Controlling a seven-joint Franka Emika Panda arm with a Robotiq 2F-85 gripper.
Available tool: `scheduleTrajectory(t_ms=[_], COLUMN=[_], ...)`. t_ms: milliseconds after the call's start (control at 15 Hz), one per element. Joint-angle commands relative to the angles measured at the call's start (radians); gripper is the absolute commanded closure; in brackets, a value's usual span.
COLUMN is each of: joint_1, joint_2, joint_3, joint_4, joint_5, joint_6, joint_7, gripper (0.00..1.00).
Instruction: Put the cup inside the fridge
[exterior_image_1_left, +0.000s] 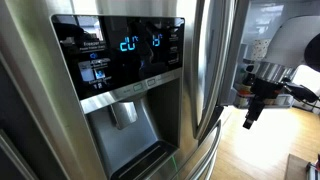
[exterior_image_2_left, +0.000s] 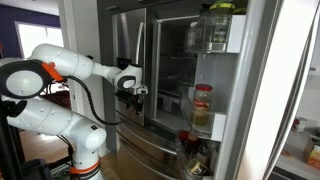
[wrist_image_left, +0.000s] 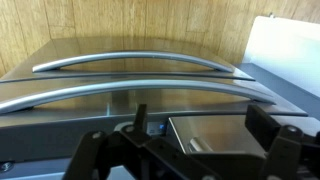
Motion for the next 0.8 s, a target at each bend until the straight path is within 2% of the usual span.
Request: scheduleTrajectory(t_ms=[0, 267, 400, 733], joint_1=[-0.008, -0.008, -0.079, -0.230], joint_2=[0.003, 0.012, 0.039, 0.061], joint_3=[0.007, 0.007, 0.033, 0.015], joint_4=[-0.007, -0.018, 0.021, 0.132], joint_5=[0.006, 0.006, -0.062, -0.202], joint_6=[-0.004, -0.004, 0.049, 0.180], joint_7=[-0.005, -0.005, 0.048, 0.104], gripper=[0.00, 0.00, 0.00, 0.00])
